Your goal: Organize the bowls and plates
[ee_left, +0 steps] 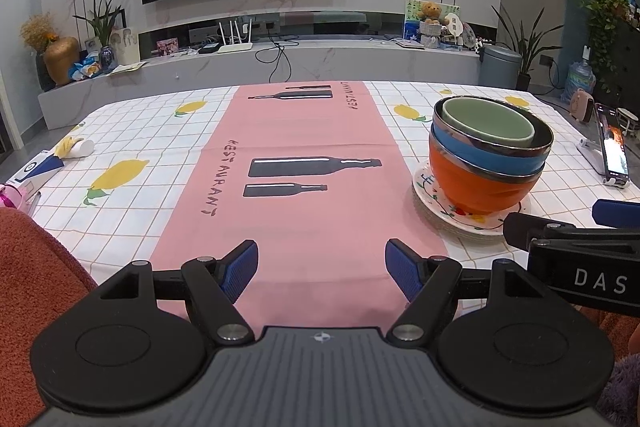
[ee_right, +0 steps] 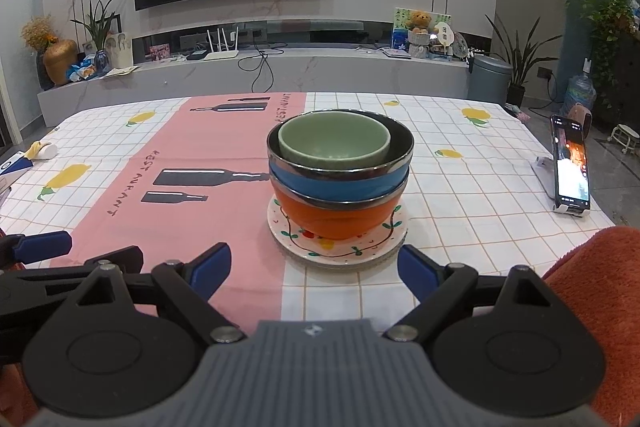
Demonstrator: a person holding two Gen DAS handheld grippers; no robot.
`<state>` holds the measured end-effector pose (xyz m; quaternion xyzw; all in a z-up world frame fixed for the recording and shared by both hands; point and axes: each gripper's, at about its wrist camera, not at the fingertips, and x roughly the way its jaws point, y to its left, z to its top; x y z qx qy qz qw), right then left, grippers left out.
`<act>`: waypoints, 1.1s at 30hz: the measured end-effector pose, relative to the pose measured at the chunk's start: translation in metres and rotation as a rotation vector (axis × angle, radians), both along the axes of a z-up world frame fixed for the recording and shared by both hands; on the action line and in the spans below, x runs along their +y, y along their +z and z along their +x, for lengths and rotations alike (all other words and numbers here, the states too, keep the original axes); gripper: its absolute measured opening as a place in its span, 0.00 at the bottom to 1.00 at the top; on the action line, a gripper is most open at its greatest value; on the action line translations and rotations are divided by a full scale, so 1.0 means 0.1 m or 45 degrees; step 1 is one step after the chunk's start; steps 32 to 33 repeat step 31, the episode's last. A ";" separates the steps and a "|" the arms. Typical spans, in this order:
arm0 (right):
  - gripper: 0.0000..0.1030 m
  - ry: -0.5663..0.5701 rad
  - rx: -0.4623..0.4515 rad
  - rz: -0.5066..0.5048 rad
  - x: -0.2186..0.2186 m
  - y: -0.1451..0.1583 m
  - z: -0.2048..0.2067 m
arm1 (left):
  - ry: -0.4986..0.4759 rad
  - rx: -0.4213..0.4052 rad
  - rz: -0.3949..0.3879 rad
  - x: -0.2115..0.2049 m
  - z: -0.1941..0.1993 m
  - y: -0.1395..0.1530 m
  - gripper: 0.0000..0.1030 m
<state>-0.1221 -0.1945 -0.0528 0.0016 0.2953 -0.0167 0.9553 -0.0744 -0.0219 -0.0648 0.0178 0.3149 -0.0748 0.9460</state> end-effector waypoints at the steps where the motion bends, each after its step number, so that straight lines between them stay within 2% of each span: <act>1: 0.86 0.000 0.000 0.000 0.00 0.00 0.00 | 0.000 -0.001 0.001 0.00 0.00 0.00 0.83; 33: 0.86 0.011 0.011 0.001 0.01 -0.06 0.02 | 0.008 -0.002 0.000 0.01 0.00 0.00 0.83</act>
